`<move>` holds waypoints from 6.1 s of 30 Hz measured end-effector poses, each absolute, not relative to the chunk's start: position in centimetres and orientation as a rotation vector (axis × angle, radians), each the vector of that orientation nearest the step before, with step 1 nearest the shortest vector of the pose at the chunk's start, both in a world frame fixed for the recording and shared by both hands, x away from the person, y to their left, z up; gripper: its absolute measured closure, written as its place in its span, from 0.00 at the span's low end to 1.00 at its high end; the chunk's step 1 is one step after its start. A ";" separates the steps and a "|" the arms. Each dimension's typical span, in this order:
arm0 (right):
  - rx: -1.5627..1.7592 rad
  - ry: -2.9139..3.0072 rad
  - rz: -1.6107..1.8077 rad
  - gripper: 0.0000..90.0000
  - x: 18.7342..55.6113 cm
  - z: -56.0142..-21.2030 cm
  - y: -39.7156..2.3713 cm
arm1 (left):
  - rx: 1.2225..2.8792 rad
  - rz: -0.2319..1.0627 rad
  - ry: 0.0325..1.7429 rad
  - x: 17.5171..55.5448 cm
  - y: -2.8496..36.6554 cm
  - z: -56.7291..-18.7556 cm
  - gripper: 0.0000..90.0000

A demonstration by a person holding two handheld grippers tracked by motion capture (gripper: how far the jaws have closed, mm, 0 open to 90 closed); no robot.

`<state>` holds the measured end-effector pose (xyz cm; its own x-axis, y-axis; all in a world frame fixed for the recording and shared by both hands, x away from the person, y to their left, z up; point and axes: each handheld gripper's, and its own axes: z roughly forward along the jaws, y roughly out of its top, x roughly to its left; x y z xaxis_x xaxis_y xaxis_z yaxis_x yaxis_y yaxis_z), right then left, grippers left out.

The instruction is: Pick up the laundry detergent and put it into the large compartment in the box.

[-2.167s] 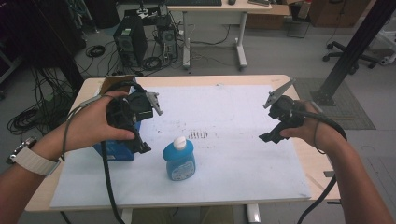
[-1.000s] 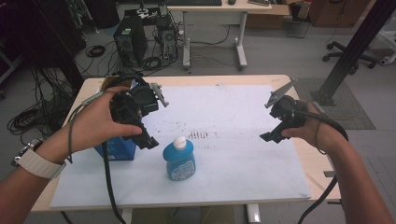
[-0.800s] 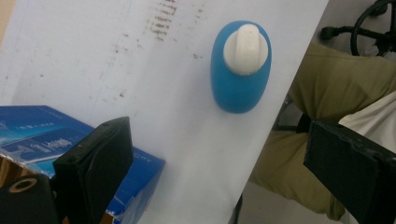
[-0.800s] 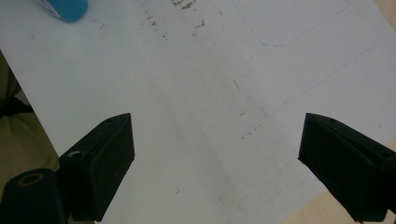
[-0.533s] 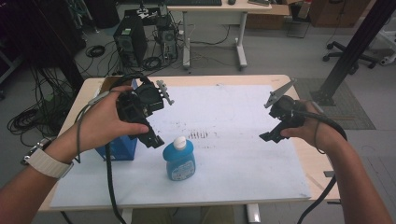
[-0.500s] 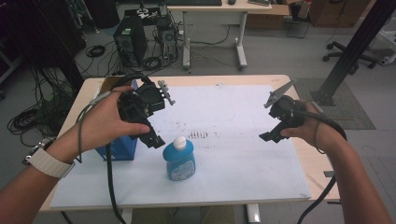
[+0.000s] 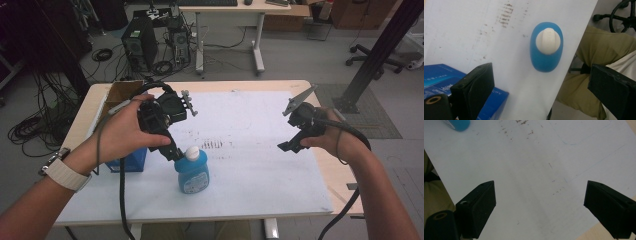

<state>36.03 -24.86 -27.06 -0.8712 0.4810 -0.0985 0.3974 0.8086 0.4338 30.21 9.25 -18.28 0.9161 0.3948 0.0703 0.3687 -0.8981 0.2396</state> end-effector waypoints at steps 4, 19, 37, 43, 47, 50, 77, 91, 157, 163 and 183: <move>0.686 2.791 0.603 0.12 36.0 -27.0 -24.9 | 2.856 0.170 0.565 30.2 8.9 -18.5 0.08; 0.702 2.783 0.607 0.12 35.7 -27.0 -25.6 | 2.850 0.157 0.512 30.3 8.0 -19.2 0.05; 0.709 2.783 0.611 0.12 35.6 -27.2 -25.8 | 2.829 0.135 0.498 30.6 7.3 -20.1 0.07; 0.709 2.780 0.613 0.12 35.6 -27.2 -25.9 | 2.823 0.141 0.504 30.7 7.3 -20.5 0.07; 0.712 2.779 0.613 0.12 35.5 -27.3 -26.0 | 2.822 0.147 0.502 30.8 7.2 -20.7 0.07; 0.712 2.781 0.612 0.12 35.5 -27.3 -26.0 | 2.820 0.148 0.501 30.8 7.1 -20.9 0.07; 0.715 2.788 0.611 0.12 35.7 -27.8 -25.9 | 2.832 0.136 0.489 31.0 6.7 -23.4 0.08; 0.712 2.796 0.611 0.12 35.8 -28.0 -25.7 | 2.834 0.120 0.492 31.2 6.4 -25.1 0.09; 0.722 2.801 0.612 0.12 35.7 -28.5 -26.1 | 2.862 0.077 0.506 31.7 6.0 -29.0 0.32; 0.727 2.800 0.615 0.12 35.6 -28.5 -26.2 | 2.863 0.080 0.505 31.7 6.0 -29.0 0.37; 0.734 2.796 0.620 0.12 35.5 -28.6 -26.4 | 2.868 0.097 0.523 31.7 6.0 -28.9 0.41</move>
